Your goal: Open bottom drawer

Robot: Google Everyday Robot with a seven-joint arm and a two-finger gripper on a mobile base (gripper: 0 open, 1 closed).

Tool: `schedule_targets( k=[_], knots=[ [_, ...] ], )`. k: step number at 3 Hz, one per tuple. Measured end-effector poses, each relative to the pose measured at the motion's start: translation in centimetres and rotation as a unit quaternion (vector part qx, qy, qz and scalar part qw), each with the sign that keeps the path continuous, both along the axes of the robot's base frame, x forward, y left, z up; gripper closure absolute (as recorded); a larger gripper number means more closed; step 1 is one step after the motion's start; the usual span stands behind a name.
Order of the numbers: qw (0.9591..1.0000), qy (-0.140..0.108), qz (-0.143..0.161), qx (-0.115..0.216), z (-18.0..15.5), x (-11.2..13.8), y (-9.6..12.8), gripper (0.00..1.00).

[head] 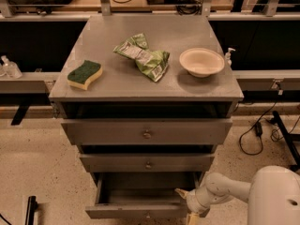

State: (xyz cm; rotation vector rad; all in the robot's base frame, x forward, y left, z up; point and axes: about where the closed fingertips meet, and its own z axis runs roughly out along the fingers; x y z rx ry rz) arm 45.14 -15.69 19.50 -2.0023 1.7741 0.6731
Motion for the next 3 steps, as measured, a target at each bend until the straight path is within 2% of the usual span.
schedule_targets(
  k=[1,2,3],
  knots=[
    [0.9995,-0.025,-0.018,0.012,1.3,-0.4,-0.8,0.0],
    [0.9931,-0.095,-0.067,0.016,5.2,0.1,-2.6,0.03],
    [0.9891,-0.119,-0.086,0.009,7.1,1.3,-2.9,0.25]
  ],
)
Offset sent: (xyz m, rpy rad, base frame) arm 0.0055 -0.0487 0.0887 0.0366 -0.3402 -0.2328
